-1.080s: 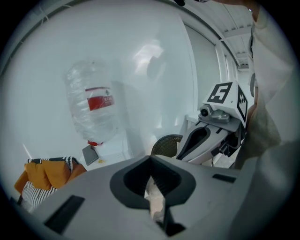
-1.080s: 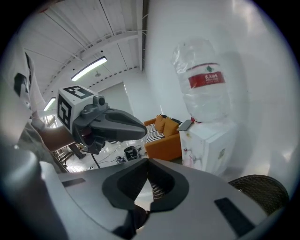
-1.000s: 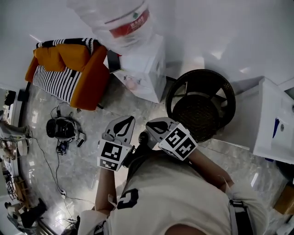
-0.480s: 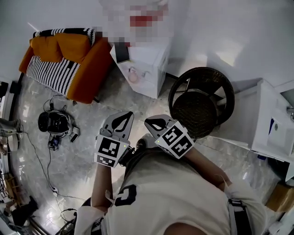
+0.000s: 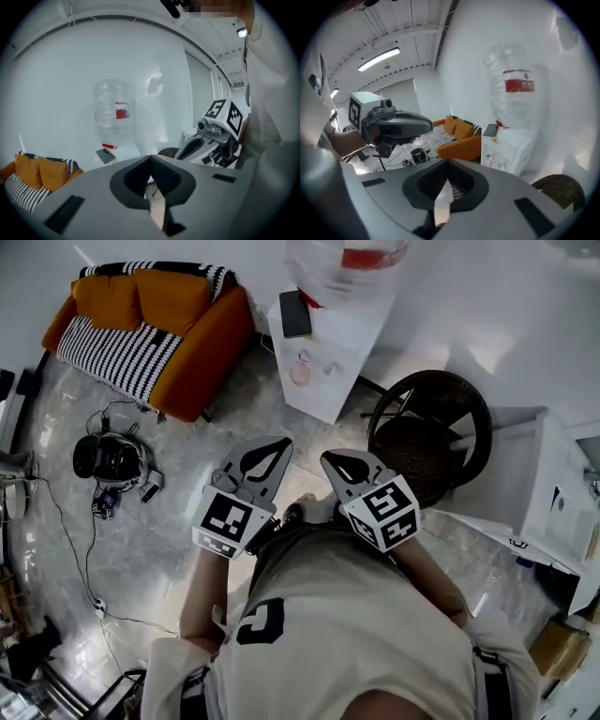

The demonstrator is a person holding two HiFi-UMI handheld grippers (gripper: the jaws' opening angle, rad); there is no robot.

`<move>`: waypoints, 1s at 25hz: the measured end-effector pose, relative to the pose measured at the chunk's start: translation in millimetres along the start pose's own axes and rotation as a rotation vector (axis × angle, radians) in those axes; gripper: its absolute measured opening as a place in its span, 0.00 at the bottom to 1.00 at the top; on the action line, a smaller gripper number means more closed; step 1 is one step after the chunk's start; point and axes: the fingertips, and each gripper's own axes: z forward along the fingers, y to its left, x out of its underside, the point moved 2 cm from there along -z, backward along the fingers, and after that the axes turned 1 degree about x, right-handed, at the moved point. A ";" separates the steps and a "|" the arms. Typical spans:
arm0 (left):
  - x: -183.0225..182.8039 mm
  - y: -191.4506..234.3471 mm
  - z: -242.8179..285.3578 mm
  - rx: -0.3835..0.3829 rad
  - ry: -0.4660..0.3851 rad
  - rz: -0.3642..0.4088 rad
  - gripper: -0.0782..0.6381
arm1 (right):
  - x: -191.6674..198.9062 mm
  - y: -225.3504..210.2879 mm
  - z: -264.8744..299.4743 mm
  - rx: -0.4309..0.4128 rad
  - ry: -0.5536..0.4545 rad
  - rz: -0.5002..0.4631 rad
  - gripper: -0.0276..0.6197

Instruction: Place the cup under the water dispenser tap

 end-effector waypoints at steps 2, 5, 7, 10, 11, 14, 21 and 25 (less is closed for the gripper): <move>-2.2 6.9 -7.5 0.018 -0.024 -0.002 0.19 | -6.1 6.5 2.2 0.025 -0.023 0.001 0.08; 5.8 9.5 -17.9 0.051 -0.012 -0.020 0.19 | -8.2 12.8 1.4 0.091 -0.058 0.011 0.08; 10.2 12.8 -23.2 0.052 -0.001 -0.018 0.19 | -11.5 13.7 0.6 0.128 -0.074 0.012 0.08; 13.4 16.9 -30.9 0.055 -0.008 -0.008 0.19 | -16.8 17.2 0.8 0.171 -0.093 0.011 0.08; 15.1 17.2 -33.7 0.061 -0.011 -0.005 0.19 | -17.1 19.8 1.6 0.180 -0.097 0.012 0.08; 19.6 16.2 -41.1 0.083 -0.018 0.001 0.19 | -16.7 28.4 3.4 0.197 -0.097 0.011 0.08; 32.4 12.1 -56.0 0.155 -0.012 -0.017 0.19 | -11.0 45.6 1.7 0.254 -0.062 0.018 0.08; 35.9 8.2 -54.8 0.183 -0.011 -0.034 0.19 | -1.0 51.6 -4.8 0.276 -0.036 0.037 0.08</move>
